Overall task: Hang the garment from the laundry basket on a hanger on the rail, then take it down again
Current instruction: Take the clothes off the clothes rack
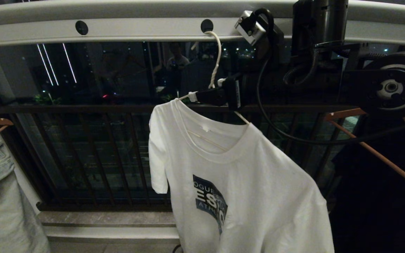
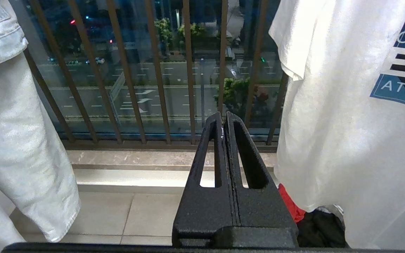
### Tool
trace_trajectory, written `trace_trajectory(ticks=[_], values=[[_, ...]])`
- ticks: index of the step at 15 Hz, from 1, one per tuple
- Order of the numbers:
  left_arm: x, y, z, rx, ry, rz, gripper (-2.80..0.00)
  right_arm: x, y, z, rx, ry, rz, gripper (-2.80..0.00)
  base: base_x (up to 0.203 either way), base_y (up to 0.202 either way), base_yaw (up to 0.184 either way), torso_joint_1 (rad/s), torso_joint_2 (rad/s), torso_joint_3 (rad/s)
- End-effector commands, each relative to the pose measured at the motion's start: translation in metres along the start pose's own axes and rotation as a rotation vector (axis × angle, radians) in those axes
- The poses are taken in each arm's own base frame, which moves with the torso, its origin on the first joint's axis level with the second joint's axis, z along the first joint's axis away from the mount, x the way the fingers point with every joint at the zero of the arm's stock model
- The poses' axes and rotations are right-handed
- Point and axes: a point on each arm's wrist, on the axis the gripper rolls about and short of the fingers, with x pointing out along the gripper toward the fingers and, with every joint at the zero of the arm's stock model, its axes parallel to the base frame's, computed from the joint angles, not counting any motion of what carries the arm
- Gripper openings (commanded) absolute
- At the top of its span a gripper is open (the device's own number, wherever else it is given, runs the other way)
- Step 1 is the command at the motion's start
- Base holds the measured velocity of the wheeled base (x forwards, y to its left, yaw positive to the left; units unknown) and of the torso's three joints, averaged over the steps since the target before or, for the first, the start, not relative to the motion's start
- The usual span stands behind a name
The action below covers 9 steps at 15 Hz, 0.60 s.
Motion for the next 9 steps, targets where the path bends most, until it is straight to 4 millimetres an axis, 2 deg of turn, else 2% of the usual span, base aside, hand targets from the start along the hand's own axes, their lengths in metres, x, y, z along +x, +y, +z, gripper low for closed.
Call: trace_trajectory(ticks=[1, 3, 4, 9], values=[[0.0, 0.0, 0.0, -0.001, 0.001, 0.0, -2.8, 0.001, 0.005, 0.001, -0.002, -0.003, 0.013, 0.0, 0.0, 0.0, 0.0, 0.0, 0.0, 0.0], [0.0, 0.0, 0.0, -0.001, 0.0, 0.0, -2.8, 0.003, 0.009, 0.001, -0.005, -0.002, 0.012, 0.0, 0.0, 0.0, 0.0, 0.0, 0.0, 0.0], [0.0, 0.0, 0.0, -0.001, 0.0, 0.0, -2.8, 0.004, 0.011, 0.001, -0.005, -0.001, 0.018, -2.8, 0.0, 0.0, 0.0, 0.0, 0.0, 0.0], [0.0, 0.0, 0.0, -0.001, 0.0, 0.0, -2.8, 0.013, 0.017, 0.002, -0.011, -0.007, 0.014, -2.8, 0.0, 0.0, 0.0, 0.0, 0.0, 0.0]])
